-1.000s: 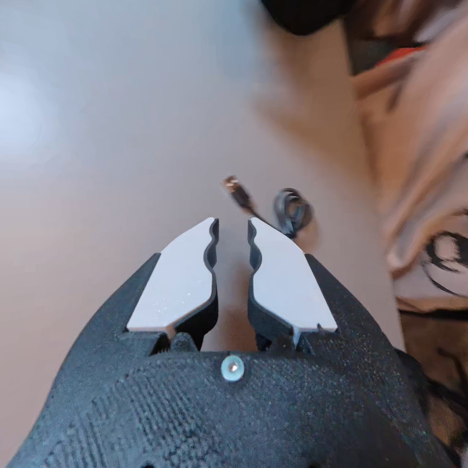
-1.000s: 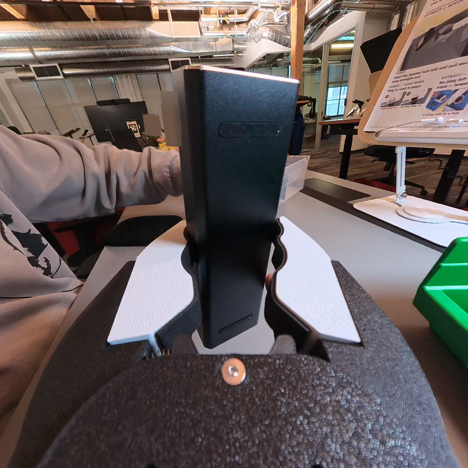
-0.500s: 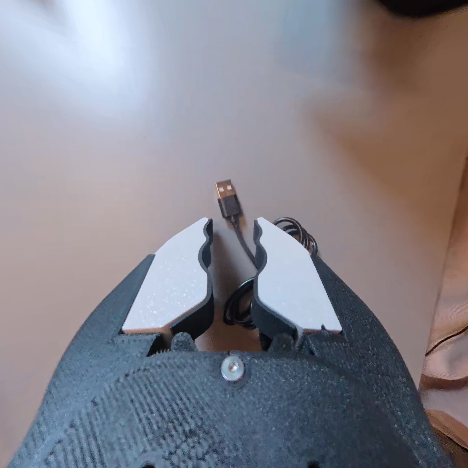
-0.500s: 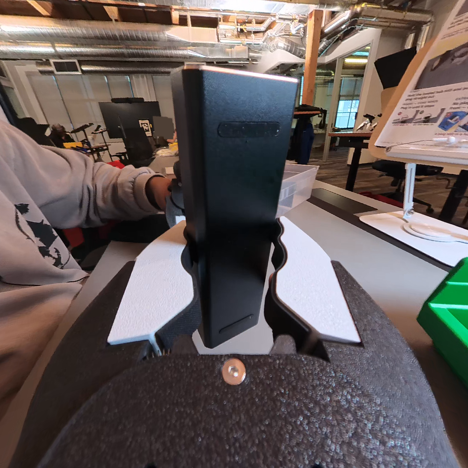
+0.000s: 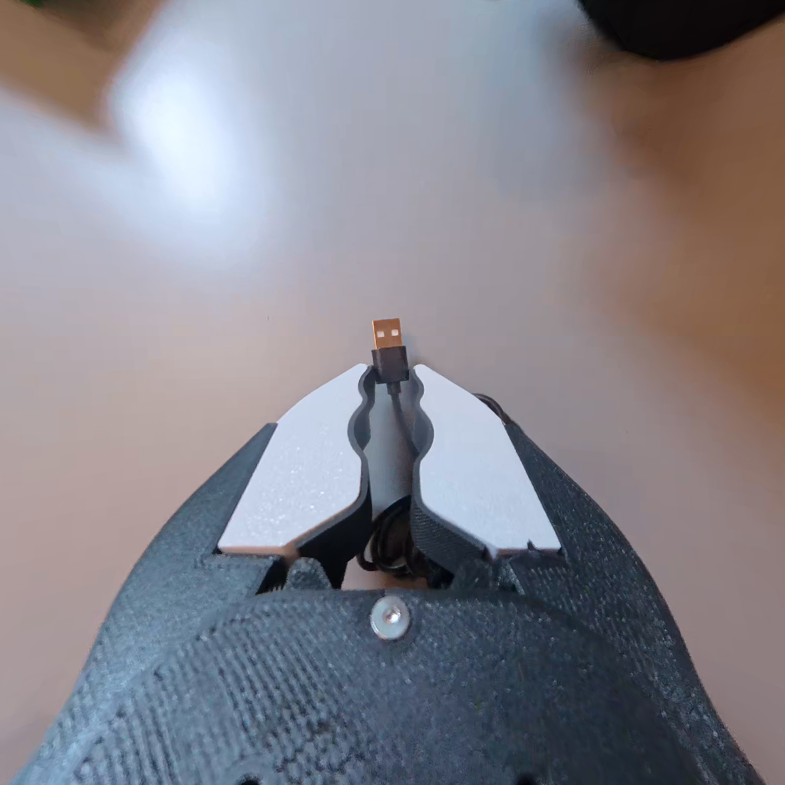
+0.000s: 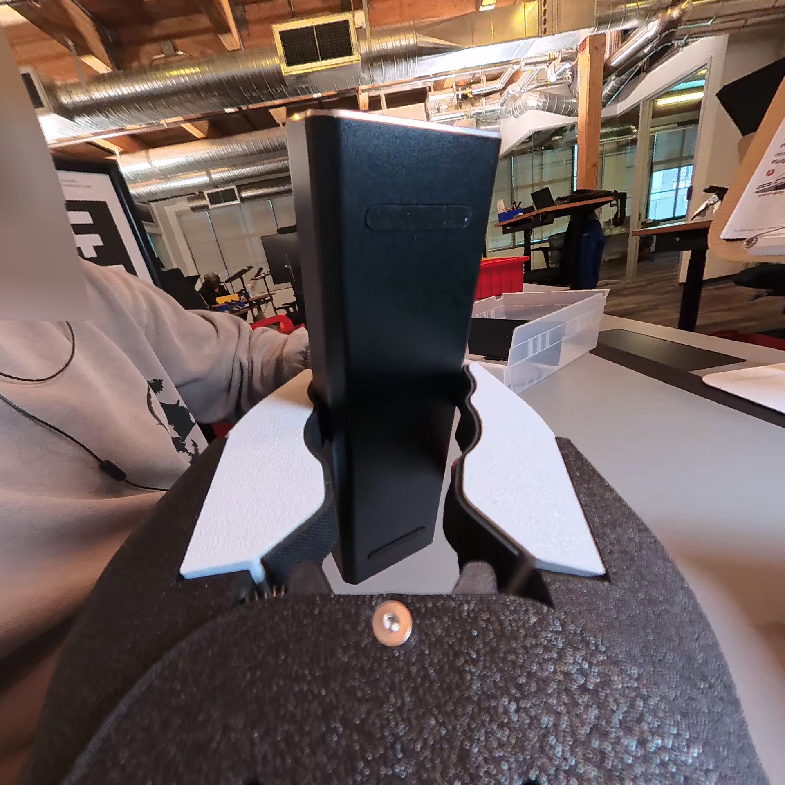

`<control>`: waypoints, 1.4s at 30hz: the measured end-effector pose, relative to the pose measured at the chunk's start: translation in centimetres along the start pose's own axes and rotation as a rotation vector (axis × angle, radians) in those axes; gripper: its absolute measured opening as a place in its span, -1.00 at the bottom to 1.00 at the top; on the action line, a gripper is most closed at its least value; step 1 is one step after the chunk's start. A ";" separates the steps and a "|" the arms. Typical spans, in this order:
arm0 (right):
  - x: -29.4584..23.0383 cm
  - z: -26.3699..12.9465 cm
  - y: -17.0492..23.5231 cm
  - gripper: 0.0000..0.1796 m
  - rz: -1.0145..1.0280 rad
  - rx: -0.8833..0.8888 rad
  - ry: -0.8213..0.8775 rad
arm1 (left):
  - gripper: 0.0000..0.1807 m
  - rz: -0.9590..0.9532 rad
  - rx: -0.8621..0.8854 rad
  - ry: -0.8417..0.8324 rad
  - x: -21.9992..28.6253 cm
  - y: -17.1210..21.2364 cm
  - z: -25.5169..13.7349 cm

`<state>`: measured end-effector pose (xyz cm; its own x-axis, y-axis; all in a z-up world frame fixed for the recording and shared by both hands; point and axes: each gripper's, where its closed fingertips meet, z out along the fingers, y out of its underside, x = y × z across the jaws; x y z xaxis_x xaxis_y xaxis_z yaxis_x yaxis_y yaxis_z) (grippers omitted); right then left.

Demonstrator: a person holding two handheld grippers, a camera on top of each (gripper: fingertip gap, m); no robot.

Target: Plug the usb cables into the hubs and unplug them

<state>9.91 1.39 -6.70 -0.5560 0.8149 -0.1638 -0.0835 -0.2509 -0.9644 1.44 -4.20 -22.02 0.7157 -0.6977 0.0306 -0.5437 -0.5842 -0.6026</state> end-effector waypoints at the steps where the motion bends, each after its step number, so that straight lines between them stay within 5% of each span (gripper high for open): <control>1: 0.1 0.0 0.1 -0.31 0.003 -0.002 0.001 | -0.83 -0.008 0.033 0.021 0.1 -0.6 -0.2; 12: 0.4 1.0 2.0 -0.32 -0.074 -0.107 0.058 | -0.83 -0.043 0.333 0.337 3.5 -11.1 -5.3; 20: 0.1 1.0 1.8 -0.32 -0.095 -0.110 0.050 | -0.83 0.012 0.438 0.468 4.4 -13.9 -6.1; 27: 0.1 1.3 2.5 -0.32 -0.118 -0.149 0.067 | -0.83 0.019 0.423 0.416 3.6 -14.0 -5.7; 33: 1.9 1.4 3.7 -0.32 -0.251 -0.287 0.211 | -0.83 0.039 0.229 0.210 0.9 -13.2 -4.2; 42: 3.9 0.5 5.3 -0.32 -0.465 -0.504 0.370 | -0.83 0.069 0.149 0.185 0.7 -12.9 -4.1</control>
<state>6.87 3.01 -12.31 -0.2368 0.9215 0.3078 0.1947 0.3554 -0.9142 7.15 1.15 -10.91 0.5792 -0.8059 0.1230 -0.5077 -0.4746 -0.7190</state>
